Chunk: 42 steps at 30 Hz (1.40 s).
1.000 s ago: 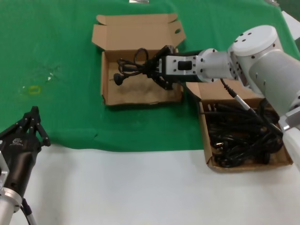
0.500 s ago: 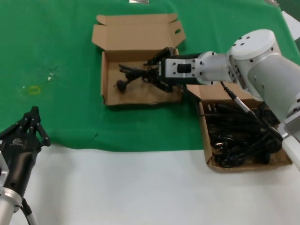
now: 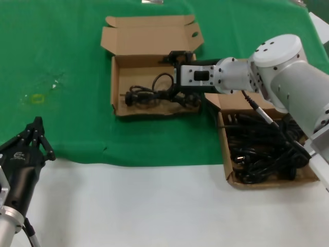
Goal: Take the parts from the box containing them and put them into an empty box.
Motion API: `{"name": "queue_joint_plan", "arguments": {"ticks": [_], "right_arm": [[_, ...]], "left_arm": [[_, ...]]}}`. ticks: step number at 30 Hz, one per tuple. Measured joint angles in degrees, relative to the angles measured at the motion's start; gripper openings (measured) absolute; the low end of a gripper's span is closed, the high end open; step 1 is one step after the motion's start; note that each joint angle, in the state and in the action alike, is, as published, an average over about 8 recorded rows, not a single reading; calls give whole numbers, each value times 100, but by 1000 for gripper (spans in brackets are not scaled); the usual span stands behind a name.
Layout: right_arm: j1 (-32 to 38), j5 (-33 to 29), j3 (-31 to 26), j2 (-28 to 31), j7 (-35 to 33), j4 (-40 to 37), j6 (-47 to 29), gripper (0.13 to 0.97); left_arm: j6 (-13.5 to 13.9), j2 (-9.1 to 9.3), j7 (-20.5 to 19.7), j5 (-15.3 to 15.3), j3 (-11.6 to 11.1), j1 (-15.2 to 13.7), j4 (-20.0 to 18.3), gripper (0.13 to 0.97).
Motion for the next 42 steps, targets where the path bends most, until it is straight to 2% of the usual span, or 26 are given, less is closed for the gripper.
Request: {"name": "queue_joint_plan", "arguments": {"ticks": [8,12,20,29,36,42], "right_arm": [[1,94,130,0,-179,-74,7,628],[30,6,337,3,-269,-148,-3,628],[100,-150,824,53,-414,-234,-77,813],[95,-100,1175,107,-499,-231,-126,929],[90,-97,1185,110,-499,-225,-126,942],[-122,-94,1259,153,-349,21,-27,966]], "left_arm": [[0,0,0,0,0,0,0,144],[0,0,0,0,0,0,0,144],[0,0,0,0,0,0,0,144],[0,0,0,0,0,0,0,145],[0,0,0,0,0,0,0,149],[0,0,0,0,0,0,0,198]]}}
